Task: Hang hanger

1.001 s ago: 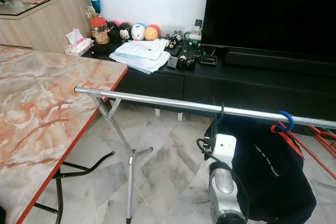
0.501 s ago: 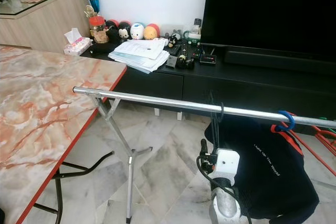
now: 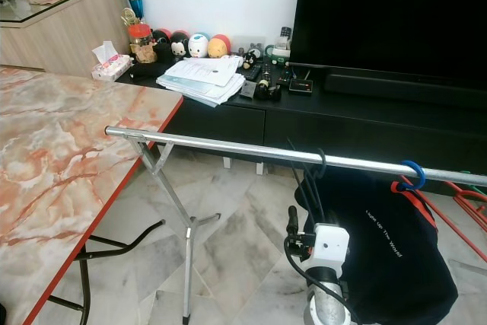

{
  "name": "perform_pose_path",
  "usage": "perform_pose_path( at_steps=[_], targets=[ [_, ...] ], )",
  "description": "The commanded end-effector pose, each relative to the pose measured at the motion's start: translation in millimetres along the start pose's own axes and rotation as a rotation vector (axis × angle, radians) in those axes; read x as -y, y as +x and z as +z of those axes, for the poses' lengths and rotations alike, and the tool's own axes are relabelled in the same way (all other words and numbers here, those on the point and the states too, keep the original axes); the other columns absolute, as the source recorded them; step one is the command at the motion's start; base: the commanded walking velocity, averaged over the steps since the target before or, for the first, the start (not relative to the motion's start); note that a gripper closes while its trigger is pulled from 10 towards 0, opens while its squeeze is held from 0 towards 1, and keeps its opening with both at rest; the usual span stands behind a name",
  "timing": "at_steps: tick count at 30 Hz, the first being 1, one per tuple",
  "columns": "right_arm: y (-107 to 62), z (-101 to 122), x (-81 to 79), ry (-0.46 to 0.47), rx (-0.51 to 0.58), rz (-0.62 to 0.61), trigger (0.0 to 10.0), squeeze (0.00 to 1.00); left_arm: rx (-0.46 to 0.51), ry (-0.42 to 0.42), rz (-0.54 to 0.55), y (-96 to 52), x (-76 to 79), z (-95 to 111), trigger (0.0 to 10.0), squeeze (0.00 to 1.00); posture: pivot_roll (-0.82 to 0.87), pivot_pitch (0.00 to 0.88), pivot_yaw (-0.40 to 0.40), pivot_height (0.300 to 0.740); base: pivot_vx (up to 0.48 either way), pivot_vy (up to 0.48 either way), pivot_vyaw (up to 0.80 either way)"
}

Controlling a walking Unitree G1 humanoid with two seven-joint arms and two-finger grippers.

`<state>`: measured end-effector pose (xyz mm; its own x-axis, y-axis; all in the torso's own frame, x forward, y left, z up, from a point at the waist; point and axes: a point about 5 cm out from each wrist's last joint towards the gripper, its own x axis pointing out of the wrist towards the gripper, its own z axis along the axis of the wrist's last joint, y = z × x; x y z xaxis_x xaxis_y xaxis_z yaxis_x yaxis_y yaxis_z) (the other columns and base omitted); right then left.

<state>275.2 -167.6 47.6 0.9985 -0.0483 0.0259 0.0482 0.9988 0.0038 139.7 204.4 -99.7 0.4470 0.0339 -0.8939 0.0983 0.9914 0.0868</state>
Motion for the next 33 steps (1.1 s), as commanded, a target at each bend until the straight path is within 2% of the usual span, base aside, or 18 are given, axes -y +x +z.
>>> perform_pose_path(
  at_steps=[1,30,33],
  targets=[
    [1.0,3.0,-4.4,0.0,0.003,0.014,10.0,0.0,-0.029,0.011,0.007,-1.7,-3.1,-9.8,10.0,0.0,0.03,0.034,0.051,0.74,0.0,0.0,0.0],
    [-0.3,4.6,-12.5,0.029,-0.017,0.018,10.0,0.0,-0.026,0.0,-0.004,-1.9,-2.7,-10.5,10.0,0.0,0.04,0.037,0.05,0.74,0.0,0.0,0.0],
    [-0.2,4.9,-13.0,0.031,-0.019,0.019,10.0,0.0,-0.026,-0.001,-0.005,-1.9,-2.7,-10.4,10.0,0.0,0.04,0.042,0.049,0.74,-0.247,0.0,0.0]
  ],
)
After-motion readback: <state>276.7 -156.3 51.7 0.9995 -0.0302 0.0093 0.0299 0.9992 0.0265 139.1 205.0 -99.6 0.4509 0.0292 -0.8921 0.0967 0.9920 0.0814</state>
